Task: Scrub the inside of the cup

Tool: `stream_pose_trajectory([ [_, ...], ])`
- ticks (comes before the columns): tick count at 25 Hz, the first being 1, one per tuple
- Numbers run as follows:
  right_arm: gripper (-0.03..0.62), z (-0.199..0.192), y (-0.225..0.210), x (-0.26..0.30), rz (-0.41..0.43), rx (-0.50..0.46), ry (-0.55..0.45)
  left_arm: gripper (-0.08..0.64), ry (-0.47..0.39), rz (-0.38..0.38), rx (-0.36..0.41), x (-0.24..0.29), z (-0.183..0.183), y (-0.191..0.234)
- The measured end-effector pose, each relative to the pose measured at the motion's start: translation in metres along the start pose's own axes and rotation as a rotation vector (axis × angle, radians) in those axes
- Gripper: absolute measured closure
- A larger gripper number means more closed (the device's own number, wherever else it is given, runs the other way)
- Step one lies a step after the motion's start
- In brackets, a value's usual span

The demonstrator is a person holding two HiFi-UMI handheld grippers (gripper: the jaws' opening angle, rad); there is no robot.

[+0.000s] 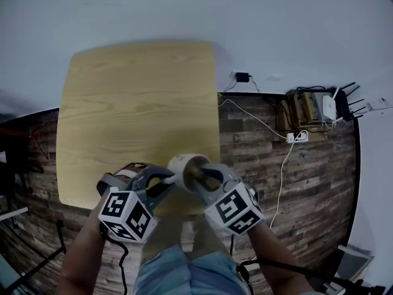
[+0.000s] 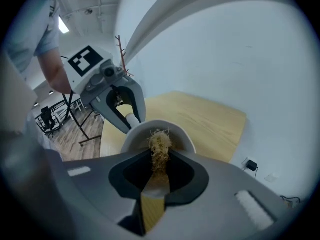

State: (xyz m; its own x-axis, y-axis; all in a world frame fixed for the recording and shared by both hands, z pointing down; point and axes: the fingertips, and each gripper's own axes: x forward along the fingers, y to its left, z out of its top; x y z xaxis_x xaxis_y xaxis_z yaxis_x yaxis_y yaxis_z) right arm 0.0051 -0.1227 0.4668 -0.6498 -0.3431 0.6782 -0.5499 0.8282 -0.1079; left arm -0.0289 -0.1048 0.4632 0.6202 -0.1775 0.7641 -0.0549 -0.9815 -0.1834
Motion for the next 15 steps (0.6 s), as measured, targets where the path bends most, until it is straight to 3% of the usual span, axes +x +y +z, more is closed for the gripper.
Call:
stream_pose_trajectory([
  [5,0.529,-0.003,-0.006,0.011,-0.018,-0.074,0.063,0.491,0.012,0.0,0.053,-0.001,0.001,0.003],
  [15,0.535,-0.013,-0.013,0.014,-0.015,-0.19,0.229,0.491,0.043,0.025,0.038,0.002,0.004,0.013],
])
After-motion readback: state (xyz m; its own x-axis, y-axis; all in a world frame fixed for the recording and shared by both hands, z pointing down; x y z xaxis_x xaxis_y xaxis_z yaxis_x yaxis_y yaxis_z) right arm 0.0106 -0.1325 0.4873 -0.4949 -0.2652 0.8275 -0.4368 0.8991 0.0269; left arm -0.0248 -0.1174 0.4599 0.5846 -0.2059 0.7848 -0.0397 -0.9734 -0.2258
